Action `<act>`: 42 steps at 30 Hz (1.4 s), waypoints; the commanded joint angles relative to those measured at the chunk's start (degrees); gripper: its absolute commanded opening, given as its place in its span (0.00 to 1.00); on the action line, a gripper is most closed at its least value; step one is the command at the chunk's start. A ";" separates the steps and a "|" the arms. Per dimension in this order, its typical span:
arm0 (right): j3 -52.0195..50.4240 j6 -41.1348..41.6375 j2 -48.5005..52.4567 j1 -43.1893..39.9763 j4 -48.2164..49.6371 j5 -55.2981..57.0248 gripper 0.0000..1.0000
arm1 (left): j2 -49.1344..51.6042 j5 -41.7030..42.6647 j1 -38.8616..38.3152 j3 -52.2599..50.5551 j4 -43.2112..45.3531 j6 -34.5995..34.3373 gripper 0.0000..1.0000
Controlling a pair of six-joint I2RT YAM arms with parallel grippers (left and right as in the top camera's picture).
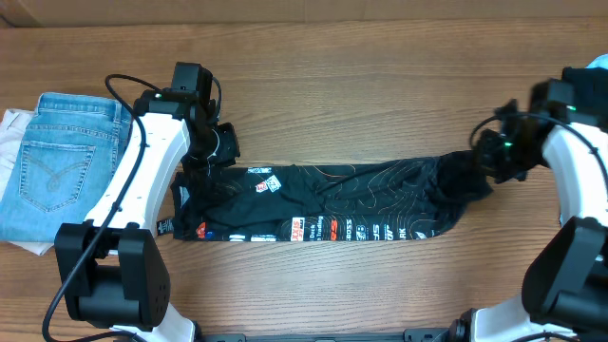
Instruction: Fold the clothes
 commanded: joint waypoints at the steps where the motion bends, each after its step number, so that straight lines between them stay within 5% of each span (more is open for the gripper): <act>1: 1.42 1.99 -2.03 6.01 -1.03 0.55 0.04 | -0.17 1.03 -0.02 0.35 -0.02 1.14 0.24; 11: 1.20 11.21 -0.55 27.61 1.79 2.71 0.04 | -0.17 1.03 -0.02 0.35 -0.57 1.36 0.25; 22: 1.20 14.38 3.85 41.92 7.69 2.71 0.06 | -0.17 1.01 -0.09 0.35 -1.09 1.57 0.24; 28: 1.20 15.23 4.96 45.62 10.60 2.67 0.08 | -0.17 1.01 -0.09 0.35 -1.11 1.57 0.24; 35: 1.29 12.17 4.96 47.10 12.74 1.03 0.36 | -0.17 1.01 -0.11 0.35 -1.33 1.57 0.25; 42: 1.75 12.35 4.04 43.56 11.30 6.27 0.35 | -0.17 0.94 -0.11 0.35 -3.10 2.45 0.26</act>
